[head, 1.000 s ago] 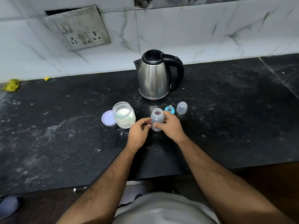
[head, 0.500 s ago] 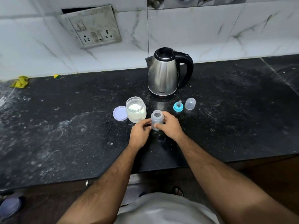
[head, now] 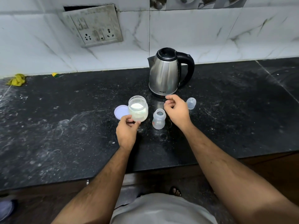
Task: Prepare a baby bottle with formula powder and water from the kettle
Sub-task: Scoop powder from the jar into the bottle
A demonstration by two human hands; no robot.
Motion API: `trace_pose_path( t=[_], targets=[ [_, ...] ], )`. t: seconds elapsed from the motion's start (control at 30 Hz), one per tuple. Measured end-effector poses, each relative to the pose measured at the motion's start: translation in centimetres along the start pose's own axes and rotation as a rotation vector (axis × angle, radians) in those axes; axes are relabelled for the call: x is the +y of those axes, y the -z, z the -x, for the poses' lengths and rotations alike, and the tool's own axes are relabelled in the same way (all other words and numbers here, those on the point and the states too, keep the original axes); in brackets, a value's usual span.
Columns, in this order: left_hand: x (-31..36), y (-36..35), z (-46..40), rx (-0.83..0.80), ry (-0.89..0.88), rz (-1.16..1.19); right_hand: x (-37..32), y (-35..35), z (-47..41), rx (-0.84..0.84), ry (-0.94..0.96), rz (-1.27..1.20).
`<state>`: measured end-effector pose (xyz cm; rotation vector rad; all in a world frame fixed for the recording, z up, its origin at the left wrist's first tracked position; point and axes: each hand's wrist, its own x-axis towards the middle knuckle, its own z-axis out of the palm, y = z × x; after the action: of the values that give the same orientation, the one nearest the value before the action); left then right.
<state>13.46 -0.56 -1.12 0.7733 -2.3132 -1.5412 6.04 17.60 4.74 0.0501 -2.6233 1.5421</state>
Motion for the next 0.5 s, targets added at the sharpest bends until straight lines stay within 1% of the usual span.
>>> trace_pose_path(
  t=[0.1,0.23,0.37,0.5],
  targets=[
    [0.8,0.5,-1.7,-0.033,-0.030,-0.040,-2.6,-0.8,-1.7,-0.037,0.099,0.056],
    [1.5,0.4,-4.5,-0.153,-0.098,-0.144,-5.5,-2.8,-3.7,-0.219,0.226,0.215],
    [2.5,0.3,-5.7,-0.216,-0.139,-0.208,-7.4,-4.5,-4.9,-0.374,0.277,0.394],
    [2.4,0.3,-6.0,-0.249,-0.156,-0.161,-8.2,-5.2,-5.8,-0.422,0.299,0.490]
  ],
)
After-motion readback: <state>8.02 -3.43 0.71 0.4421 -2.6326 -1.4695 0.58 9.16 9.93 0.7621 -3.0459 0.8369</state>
